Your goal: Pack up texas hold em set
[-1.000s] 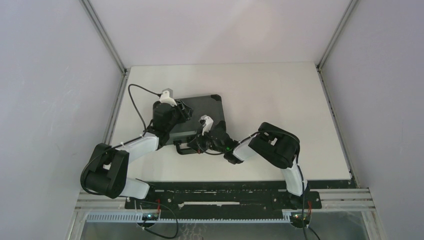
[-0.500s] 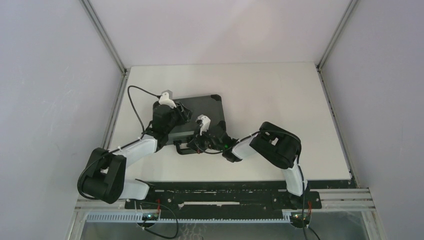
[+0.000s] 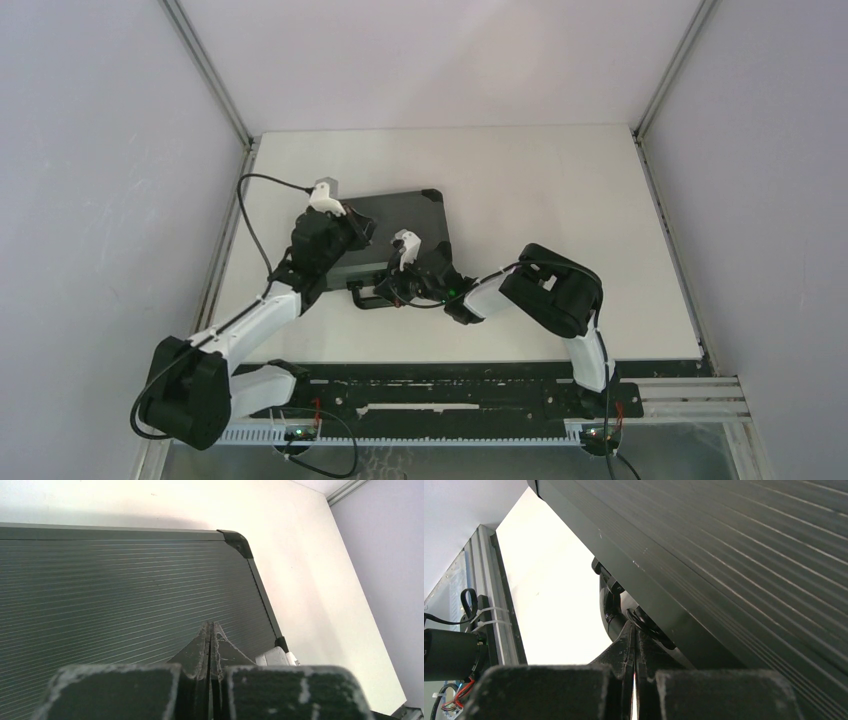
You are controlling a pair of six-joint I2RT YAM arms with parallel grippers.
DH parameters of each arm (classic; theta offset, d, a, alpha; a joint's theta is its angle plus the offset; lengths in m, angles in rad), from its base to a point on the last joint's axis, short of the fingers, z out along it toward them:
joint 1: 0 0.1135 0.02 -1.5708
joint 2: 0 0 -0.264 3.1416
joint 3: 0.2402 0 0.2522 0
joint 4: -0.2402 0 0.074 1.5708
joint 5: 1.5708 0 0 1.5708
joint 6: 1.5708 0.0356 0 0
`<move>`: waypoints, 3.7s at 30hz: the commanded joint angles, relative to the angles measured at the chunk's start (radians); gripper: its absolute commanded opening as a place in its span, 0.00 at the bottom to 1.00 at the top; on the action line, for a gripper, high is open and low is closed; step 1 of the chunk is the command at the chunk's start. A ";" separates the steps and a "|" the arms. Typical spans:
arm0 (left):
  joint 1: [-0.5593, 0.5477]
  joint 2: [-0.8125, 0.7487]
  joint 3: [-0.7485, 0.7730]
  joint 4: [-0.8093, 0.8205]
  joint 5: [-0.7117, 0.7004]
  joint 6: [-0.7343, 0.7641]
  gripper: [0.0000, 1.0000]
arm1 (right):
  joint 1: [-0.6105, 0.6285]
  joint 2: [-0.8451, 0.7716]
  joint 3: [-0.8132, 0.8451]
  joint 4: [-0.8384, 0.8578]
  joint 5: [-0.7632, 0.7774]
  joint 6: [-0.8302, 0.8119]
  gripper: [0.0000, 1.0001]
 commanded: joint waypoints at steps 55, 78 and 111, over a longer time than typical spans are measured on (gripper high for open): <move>-0.002 0.314 -0.156 0.127 0.007 -0.074 0.00 | 0.013 -0.088 0.000 0.014 0.125 -0.042 0.00; -0.003 0.331 -0.156 0.145 0.018 -0.077 0.00 | 0.033 -0.036 -0.026 0.044 0.111 -0.023 0.00; -0.003 0.363 -0.151 0.186 0.030 -0.084 0.00 | 0.000 -0.012 0.031 0.016 0.072 -0.010 0.00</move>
